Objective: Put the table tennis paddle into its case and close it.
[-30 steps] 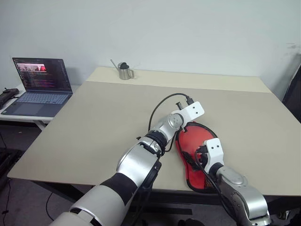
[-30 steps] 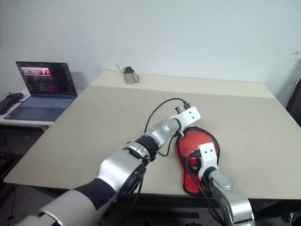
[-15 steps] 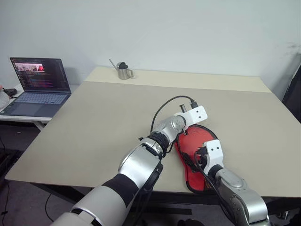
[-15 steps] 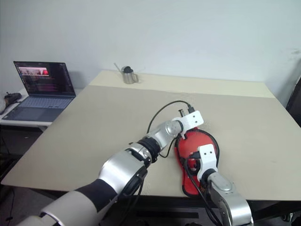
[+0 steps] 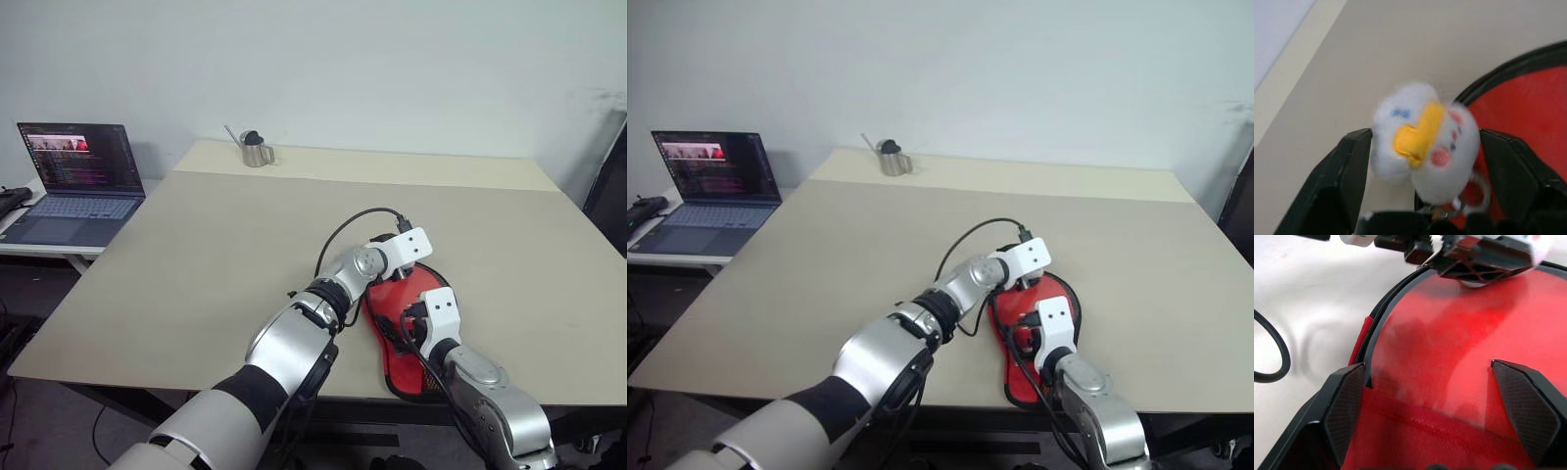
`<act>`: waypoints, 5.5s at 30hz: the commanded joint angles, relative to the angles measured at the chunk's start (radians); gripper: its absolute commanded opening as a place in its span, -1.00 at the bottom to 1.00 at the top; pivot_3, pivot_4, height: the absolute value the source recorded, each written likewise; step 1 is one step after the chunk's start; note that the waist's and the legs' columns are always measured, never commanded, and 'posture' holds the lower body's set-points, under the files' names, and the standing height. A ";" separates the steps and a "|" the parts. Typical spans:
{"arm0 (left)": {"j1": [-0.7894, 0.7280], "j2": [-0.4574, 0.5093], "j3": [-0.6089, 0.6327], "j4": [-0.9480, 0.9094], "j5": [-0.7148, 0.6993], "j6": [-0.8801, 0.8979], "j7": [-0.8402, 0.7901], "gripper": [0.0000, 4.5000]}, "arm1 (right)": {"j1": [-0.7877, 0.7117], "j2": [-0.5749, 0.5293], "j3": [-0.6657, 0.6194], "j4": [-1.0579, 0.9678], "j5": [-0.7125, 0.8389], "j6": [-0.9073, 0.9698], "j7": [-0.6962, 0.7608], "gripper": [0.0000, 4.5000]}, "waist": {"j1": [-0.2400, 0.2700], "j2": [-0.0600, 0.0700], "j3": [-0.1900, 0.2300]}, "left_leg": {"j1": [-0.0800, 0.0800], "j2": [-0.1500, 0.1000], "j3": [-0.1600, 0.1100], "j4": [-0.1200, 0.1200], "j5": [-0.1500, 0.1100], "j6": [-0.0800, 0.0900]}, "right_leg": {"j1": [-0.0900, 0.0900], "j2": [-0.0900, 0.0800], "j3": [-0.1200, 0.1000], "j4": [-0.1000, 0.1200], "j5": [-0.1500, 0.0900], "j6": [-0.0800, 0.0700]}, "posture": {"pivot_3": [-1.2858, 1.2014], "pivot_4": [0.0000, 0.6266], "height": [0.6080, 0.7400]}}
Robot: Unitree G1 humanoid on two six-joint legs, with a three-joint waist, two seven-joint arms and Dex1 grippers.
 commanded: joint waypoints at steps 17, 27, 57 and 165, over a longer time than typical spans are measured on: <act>-0.036 0.300 0.300 -0.133 -0.381 -0.118 -0.599 0.59 | 0.007 -0.046 -0.098 -0.125 0.140 0.170 0.055 1.00 | -0.009 0.002 0.000 | -0.001 0.000 0.001 0.000 0.001 0.002 | -0.004 0.000 -0.001 0.009 -0.005 -0.006 | 0.03 -0.52 1.00; 0.320 0.386 0.233 -0.667 -0.599 0.151 -1.106 0.59 | 0.020 -0.217 -0.292 -0.451 0.382 0.328 0.164 1.00 | -0.014 0.004 0.003 | -0.001 0.001 0.000 0.003 0.000 0.000 | -0.015 0.002 0.002 0.036 -0.019 -0.010 | 0.03 -0.52 1.00; 0.463 0.222 -0.060 -0.554 -0.449 -0.085 -0.807 0.59 | -0.308 -0.509 -0.436 -0.133 0.512 0.332 0.140 1.00 | -0.015 0.006 0.005 | 0.013 -0.001 0.001 0.002 0.000 0.000 | -0.002 0.002 0.006 0.033 -0.019 -0.011 | 0.03 -0.52 1.00; 0.496 0.180 -0.075 -0.430 -0.390 -0.131 -0.688 0.60 | -0.833 -0.327 -0.198 1.245 -0.083 -0.586 0.025 -0.94 | -0.003 0.011 0.008 | 0.013 -0.001 0.003 0.000 0.000 0.000 | -0.003 0.003 0.008 0.033 -0.020 -0.011 | 0.03 -0.52 1.00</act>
